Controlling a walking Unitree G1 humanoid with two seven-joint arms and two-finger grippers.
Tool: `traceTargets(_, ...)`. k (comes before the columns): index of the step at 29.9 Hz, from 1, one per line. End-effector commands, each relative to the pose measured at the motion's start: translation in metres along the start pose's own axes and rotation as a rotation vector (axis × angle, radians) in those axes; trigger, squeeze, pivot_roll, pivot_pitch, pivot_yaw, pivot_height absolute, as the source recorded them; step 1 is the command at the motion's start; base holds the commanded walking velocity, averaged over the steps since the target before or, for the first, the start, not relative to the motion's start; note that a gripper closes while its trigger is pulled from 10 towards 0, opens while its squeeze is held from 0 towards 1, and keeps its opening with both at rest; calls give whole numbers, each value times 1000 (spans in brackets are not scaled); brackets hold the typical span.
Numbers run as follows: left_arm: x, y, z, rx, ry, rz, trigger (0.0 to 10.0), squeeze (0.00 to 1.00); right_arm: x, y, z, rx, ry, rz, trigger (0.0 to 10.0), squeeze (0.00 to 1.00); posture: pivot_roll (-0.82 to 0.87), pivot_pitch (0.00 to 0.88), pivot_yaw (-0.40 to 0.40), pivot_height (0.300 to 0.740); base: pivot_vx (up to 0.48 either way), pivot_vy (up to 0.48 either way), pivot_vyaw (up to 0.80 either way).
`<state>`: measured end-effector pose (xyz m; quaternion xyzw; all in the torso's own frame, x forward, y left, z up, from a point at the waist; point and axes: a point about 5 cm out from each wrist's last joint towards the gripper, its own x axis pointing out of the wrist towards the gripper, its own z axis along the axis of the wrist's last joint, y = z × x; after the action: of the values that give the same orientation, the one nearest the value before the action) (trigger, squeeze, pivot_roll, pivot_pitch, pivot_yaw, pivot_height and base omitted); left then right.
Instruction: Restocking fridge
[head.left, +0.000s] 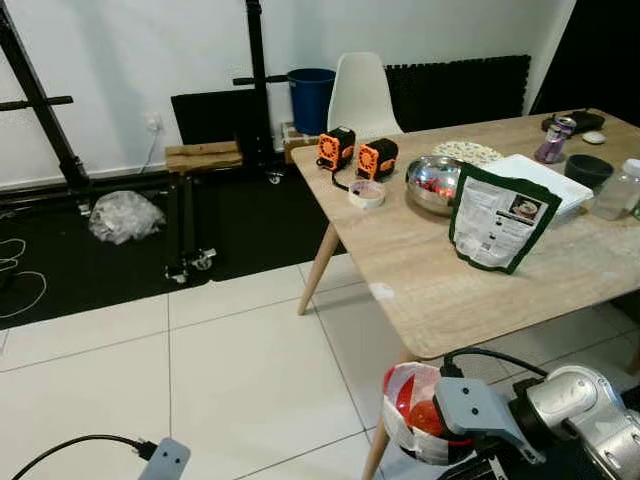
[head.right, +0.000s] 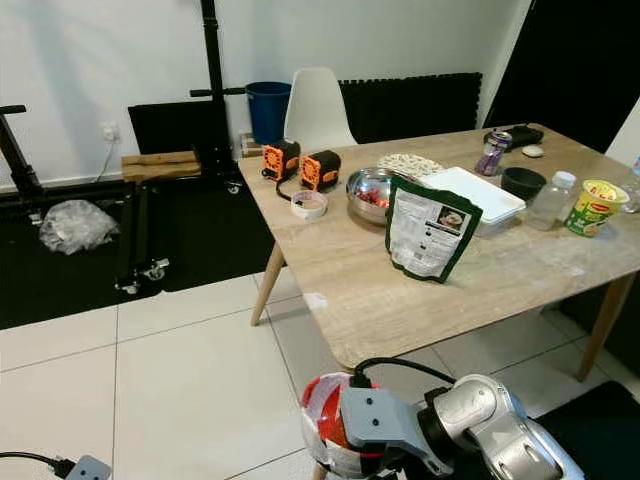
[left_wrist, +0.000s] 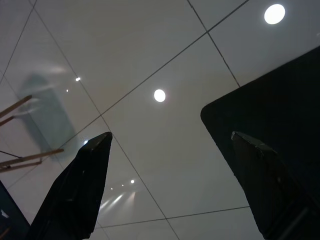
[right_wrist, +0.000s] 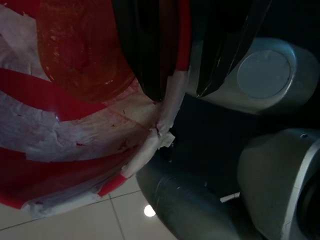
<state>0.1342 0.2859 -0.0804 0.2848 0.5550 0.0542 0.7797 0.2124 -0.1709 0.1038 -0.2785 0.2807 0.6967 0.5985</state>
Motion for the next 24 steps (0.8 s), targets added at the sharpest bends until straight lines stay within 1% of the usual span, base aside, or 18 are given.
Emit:
traceTargets(1,-1,-8,2,9,-2,-16,10000,0,4,4,-5,12,41,18,0,0,2,0,-38,740,0,0,0)
traceTargets(3,-1,-12,2,13,-5,-26,10000,0,14,10,-29,88,130,35,0,0,3,0,-41,740,0,0,0)
traceTargets(5,-1,-12,2,13,-5,-26,10000,0,14,10,-29,88,130,35,0,0,3,0,-41,740,0,0,0)
traceTargets(6,-1,-13,2,16,-7,-30,10000,0,17,12,-37,118,156,34,0,0,3,0,-41,740,0,0,0)
traceTargets(7,-2,-16,2,17,-6,-37,10000,0,20,13,-60,192,221,7,0,0,7,0,-46,740,0,0,0)
traceTargets(9,-2,-18,1,17,-5,-44,10000,0,22,16,-85,266,293,-20,0,0,7,0,-46,740,0,0,0)
traceTargets(10,-2,-21,0,13,-3,-51,10000,0,21,16,-104,324,353,-82,0,0,7,0,-47,740,0,0,0)
traceTargets(11,-2,-21,0,13,-3,-51,10000,0,21,16,-104,324,353,-82,0,0,7,0,-47,740,0,0,0)
traceTargets(13,-3,-22,-1,10,-3,-56,10000,0,21,16,-116,356,389,-123,0,0,7,0,-47,740,0,0,0)
traceTargets(15,-3,-25,-3,12,3,-64,10000,0,21,19,-145,508,418,-294,0,0,9,0,-46,740,0,0,0)
traceTargets(16,-3,-26,-4,14,6,-66,10000,0,22,20,-155,617,382,-393,0,0,10,0,-43,740,0,0,0)
traceTargets(17,-3,-26,-4,14,6,-66,10000,0,22,20,-155,617,382,-393,0,0,10,0,-43,740,0,0,0)
traceTargets(18,-3,-26,-5,16,8,-67,10000,0,24,22,-162,707,357,-472,4431,0,12,0,-42,740,0,0,0)
traceTargets(19,-3,-26,-6,17,10,-68,10000,0,24,23,-169,834,310,-599,10000,0,9,0,-39,740,0,0,0)
traceTargets(20,-3,-26,-6,17,10,-68,10000,0,24,23,-169,834,310,-599,10000,0,9,0,-39,740,0,0,0)
traceTargets(22,-3,-26,-7,17,9,-73,10000,0,24,26,-180,1020,249,-802,10000,0,11,0,-38,740,0,0,0)
traceTargets(23,-3,-26,-7,17,9,-73,10000,0,24,26,-180,1020,249,-802,10000,0,11,0,-38,740,0,0,0)
traceTargets(24,-4,-27,-6,16,6,-80,10000,0,24,28,-186,1105,223,-908,10000,0,11,0,-38,740,0,0,0)
